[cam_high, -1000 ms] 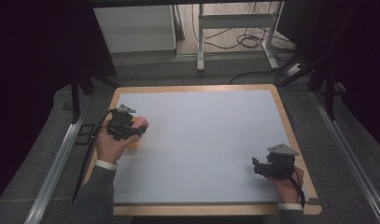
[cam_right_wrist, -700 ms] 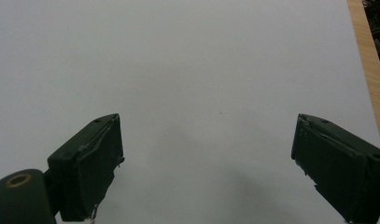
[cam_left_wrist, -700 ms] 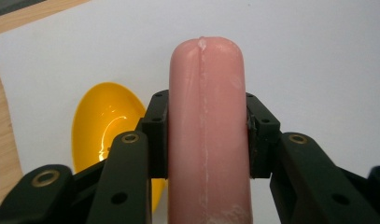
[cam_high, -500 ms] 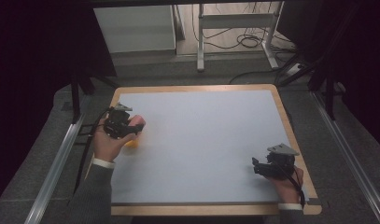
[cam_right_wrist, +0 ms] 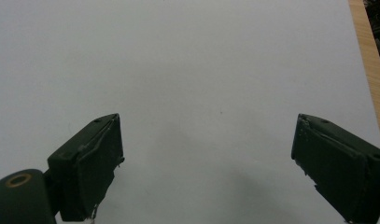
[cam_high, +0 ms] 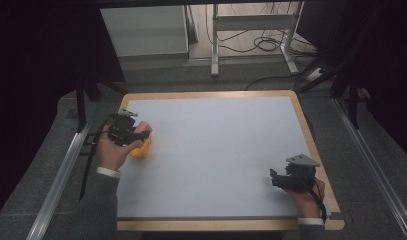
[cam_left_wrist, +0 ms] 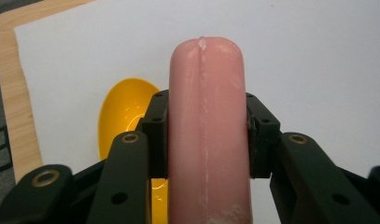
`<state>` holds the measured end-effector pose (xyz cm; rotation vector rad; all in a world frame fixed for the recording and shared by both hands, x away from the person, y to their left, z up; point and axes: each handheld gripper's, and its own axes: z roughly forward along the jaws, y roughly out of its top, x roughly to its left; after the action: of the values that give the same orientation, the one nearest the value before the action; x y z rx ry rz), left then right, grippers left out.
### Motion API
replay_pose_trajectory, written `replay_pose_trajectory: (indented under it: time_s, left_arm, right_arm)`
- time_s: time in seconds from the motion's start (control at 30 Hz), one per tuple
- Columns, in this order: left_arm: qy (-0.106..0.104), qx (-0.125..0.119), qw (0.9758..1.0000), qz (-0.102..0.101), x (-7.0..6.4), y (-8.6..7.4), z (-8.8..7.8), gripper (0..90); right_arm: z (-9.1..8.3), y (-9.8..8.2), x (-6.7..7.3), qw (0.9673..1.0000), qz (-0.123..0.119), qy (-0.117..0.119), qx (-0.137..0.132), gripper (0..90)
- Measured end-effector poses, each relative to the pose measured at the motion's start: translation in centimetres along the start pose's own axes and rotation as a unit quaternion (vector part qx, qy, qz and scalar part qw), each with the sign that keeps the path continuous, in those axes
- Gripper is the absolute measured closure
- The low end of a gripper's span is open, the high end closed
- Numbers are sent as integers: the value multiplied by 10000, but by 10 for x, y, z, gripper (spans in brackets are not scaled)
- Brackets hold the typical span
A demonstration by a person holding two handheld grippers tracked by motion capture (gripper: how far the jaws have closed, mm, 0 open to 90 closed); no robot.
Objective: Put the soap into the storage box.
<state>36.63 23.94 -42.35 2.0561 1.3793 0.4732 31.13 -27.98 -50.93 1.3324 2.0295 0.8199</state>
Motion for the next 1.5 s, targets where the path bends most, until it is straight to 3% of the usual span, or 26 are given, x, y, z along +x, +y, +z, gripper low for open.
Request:
replay_pose_trajectory:
  time_s: [0.57, 1.07, 1.5]
  left_arm:
    - [120, 126, 9996, -237, 16, -5, 15, 601]
    - [171, 484, 9974, -512, 34, -18, 42, 601]
    - [158, 676, 9962, -524, 35, -22, 55, 600]
  right_arm:
    - [1, 0, 0, 10000, 3, -9, 9, 86]
    - [0, 0, 0, 10000, 1, -2, 1, 86]
    - [0, 0, 0, 10000, 2, -15, -7, 86]
